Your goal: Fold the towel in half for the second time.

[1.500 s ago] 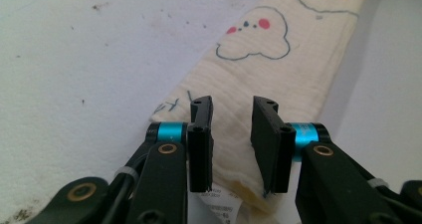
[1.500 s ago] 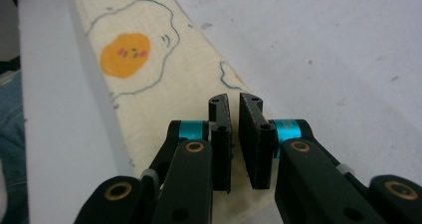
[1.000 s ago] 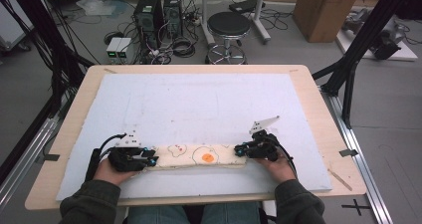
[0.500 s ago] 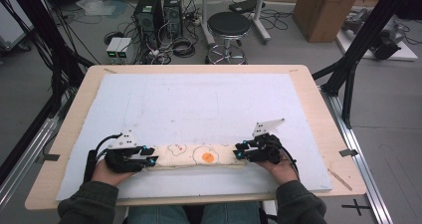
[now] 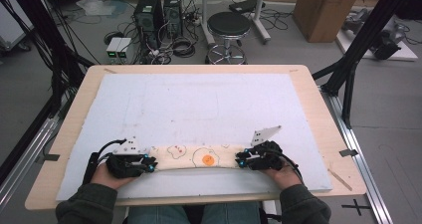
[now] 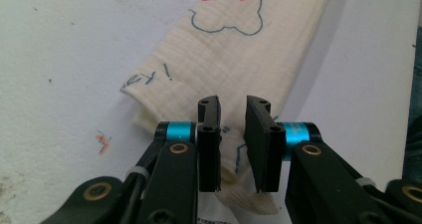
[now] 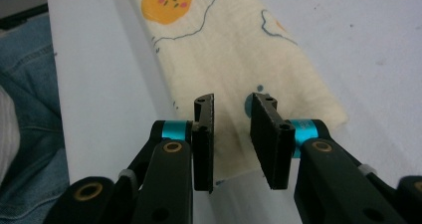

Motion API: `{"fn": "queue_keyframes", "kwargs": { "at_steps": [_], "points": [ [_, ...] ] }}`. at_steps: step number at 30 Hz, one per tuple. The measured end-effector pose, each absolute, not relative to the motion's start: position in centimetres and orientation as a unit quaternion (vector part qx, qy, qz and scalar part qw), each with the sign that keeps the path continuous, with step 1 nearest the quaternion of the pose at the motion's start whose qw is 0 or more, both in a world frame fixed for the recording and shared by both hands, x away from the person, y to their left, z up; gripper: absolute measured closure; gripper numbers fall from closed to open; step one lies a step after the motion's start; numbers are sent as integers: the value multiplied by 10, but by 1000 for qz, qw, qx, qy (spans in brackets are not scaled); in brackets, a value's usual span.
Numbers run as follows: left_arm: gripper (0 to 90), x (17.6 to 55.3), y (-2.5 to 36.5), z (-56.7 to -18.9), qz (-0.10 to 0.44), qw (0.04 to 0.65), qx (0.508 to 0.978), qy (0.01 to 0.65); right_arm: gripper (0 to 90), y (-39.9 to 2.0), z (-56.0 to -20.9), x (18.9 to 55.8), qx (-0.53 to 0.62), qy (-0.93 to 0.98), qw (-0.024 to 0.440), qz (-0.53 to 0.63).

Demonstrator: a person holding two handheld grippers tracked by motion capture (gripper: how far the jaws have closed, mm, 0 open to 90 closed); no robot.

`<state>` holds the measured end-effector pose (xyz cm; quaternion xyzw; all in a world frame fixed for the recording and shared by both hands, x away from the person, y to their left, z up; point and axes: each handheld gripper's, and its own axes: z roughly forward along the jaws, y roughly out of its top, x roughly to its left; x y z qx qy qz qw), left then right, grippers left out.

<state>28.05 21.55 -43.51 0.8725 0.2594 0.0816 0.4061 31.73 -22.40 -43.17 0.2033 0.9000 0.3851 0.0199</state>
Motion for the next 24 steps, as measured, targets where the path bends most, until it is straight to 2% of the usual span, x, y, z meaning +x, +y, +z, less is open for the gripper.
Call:
{"fn": "queue_keyframes", "kwargs": {
  "at_steps": [12,24],
  "points": [
    [741,281,216,-436,84,408,872,256,709,-225,-436,316,201,899,31,389],
    [623,282,216,-427,77,447,853,260,612,-225,-425,315,214,877,28,430]
  ]
}}
